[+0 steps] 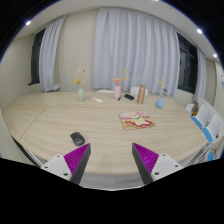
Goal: Arrange mouse
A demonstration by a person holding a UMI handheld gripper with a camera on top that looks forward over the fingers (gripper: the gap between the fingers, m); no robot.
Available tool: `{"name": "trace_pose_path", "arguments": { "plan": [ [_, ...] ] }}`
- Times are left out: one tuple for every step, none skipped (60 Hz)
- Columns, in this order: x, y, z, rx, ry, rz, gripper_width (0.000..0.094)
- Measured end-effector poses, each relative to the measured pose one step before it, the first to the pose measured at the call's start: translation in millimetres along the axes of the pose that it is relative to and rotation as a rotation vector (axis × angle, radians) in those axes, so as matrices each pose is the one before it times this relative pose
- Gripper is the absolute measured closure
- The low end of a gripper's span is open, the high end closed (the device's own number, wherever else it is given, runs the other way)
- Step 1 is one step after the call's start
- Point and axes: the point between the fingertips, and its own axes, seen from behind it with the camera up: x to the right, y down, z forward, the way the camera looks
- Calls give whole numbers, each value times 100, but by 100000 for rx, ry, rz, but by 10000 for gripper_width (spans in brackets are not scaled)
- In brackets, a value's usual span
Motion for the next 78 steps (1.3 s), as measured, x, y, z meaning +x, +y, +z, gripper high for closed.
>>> {"name": "trace_pose_path", "arguments": {
  "plan": [
    [-56, 23, 35, 75, -207, 193, 78],
    [-25, 47, 53, 85, -183, 172, 78],
    [1, 83, 79, 35, -203, 142, 78],
    [55, 124, 87, -14, -179, 119, 77],
    [-31, 11, 122, 49, -149, 50, 77],
    [154, 144, 175, -147, -187, 157, 77],
    [122, 132, 174, -145, -349, 141, 76],
    [40, 117, 192, -133, -508, 216, 77],
    [34, 123, 177, -46, -634, 257, 77],
    [17, 122, 167, 50, -639, 270, 76],
    [-34, 113, 200, 101, -674, 253, 76],
    [-58, 140, 200, 97, -678, 148, 76],
    [-108, 134, 232, 107, -701, 29, 76],
    [-124, 168, 223, 117, -717, -71, 77],
    [-174, 208, 202, 109, -724, -145, 74],
    [-170, 201, 243, 114, -656, -211, 75],
    [-124, 234, 273, -20, -487, -267, 74],
    [-121, 236, 270, -76, -329, -192, 75],
    [-100, 242, 234, -166, -187, -116, 75],
    [-128, 246, 251, -242, -170, -127, 74],
    [-184, 233, 249, -254, -232, -73, 74],
    [-207, 185, 251, -257, -272, 1, 71],
    [-207, 217, 237, -208, -271, 54, 72],
    [-249, 214, 287, -227, -294, 96, 72],
    [-264, 203, 292, -270, -326, 202, 72],
    [-289, 190, 270, -275, -321, 197, 72],
    [-348, 213, 291, -252, -415, 218, 72],
    [-368, 150, 277, -207, -425, 149, 74],
    [-356, 144, 323, -139, -421, 114, 74],
    [-327, 135, 295, -61, -363, 129, 75],
    [-288, 130, 290, 14, -251, 54, 74],
    [-275, 124, 289, -19, -226, 25, 73],
    [-280, 129, 324, 146, -213, 6, 73],
    [-281, 68, 304, 147, -274, -51, 72],
    [-325, 112, 309, 167, -284, -86, 73],
    [-322, 115, 323, 139, -260, -35, 75],
    [-316, 139, 322, 43, -249, -65, 74],
    [-339, 123, 281, 35, -333, -32, 74],
    [-362, 131, 342, 40, -417, -79, 74],
    [-351, 124, 300, 6, -478, -127, 74],
    [-386, 131, 287, -28, -444, -175, 73],
    [-317, 172, 326, -74, -315, -211, 72],
    [-294, 135, 324, -217, -220, -248, 72],
    [-285, 147, 268, -374, -123, -263, 73],
    [-306, 172, 332, -376, -33, -281, 74],
    [-293, 108, 288, -333, 54, -202, 75],
    [-276, 84, 298, -219, 74, -175, 75],
    [-271, 84, 321, -92, 50, -169, 75],
    [-265, 43, 307, 16, -3, -109, 74],
    [-291, -17, 312, 125, -37, -100, 72],
    [-297, -34, 306, 185, -49, -73, 74],
    [-278, -368, 238, -340, -99, -200, 74],
    [-317, 407, 361, 582, 168, -237, 74],
    [-250, 46, 324, 106, 201, -314, 73],
    [-210, 20, 299, 104, 315, -229, 74],
    [-176, -318, 254, -396, 304, -249, 75],
    [-228, 377, 405, 559, 551, -75, 76],
    [-156, -392, 307, -410, 362, -109, 73],
    [-221, 4, 278, -54, 187, -84, 73],
    [-187, 4, 274, -64, -34, -43, 73],
    [-257, -20, 320, -43, -36, 79, 75],
    [-252, -44, 358, 25, 64, 151, 75],
    [-260, -27, 325, -34, 86, 122, 74],
    [-241, -27, 359, -119, 141, 84, 74],
    [-137, 271, 357, 79, 167, -59, 74],
    [-160, -50, 319, -137, 240, 13, 74],
    [-147, -50, 324, -144, 356, 21, 75],
    [-129, -48, 363, -96, 399, 3, 74],
    [-117, -39, 344, -78, 347, -16, 75],
    [-107, -35, 352, -88, 262, 12, 75],
    [-93, -21, 365, -160, 271, 55, 75],
    [-9, -16, 325, -255, 285, -75, 74],
    [-43, 16, 375, -221, 250, 37, 74],
    [-68, -14, 376, -233, 259, 67, 75],
    [-75, 7, 377, -177, 145, 57, 76],
    [-38, 26, 351, -194, 174, 64, 76],
    [-50, 16, 392, -218, 182, 65, 75],
    [-17, 22, 354, -262, 255, 76, 75]
  ]
}}
